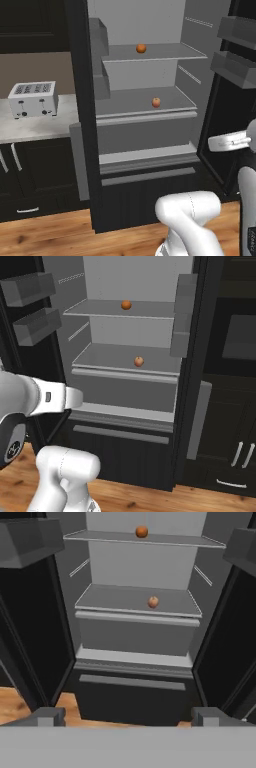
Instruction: Retrieve the tangerine and peach from the fridge and place them into the bowl on the dining table.
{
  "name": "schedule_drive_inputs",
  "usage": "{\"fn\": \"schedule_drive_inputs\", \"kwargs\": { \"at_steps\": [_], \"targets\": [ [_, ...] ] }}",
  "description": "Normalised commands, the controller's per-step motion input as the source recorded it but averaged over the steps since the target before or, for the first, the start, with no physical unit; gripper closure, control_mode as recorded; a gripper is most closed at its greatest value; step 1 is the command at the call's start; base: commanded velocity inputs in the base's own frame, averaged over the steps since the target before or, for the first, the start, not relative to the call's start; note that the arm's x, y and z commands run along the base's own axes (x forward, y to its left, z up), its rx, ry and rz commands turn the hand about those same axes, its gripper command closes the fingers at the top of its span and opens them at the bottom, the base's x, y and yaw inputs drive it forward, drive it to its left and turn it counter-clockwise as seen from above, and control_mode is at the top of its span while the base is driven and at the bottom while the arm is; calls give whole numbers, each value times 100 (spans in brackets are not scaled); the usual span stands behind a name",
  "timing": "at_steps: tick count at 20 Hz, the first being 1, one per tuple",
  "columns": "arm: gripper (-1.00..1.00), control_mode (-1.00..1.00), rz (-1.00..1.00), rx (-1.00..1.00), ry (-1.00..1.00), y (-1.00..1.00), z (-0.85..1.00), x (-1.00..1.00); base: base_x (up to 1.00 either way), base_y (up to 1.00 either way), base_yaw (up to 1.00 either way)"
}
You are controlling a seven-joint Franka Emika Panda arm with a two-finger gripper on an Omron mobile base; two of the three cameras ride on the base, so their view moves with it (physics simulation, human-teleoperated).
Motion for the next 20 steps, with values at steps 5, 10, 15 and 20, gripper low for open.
{"fn": "schedule_drive_inputs", "kwargs": {
  "at_steps": [5,10,15,20],
  "targets": [
    [-100,-100,0,-3,-6,11,16,-21,0,0,0],
    [-100,-100,0,0,4,0,0,24,0,0,0],
    [-100,-100,0,0,0,0,0,31,0,0,0],
    [-100,-100,0,0,-5,0,0,5,0,0,0]
  ]
}}
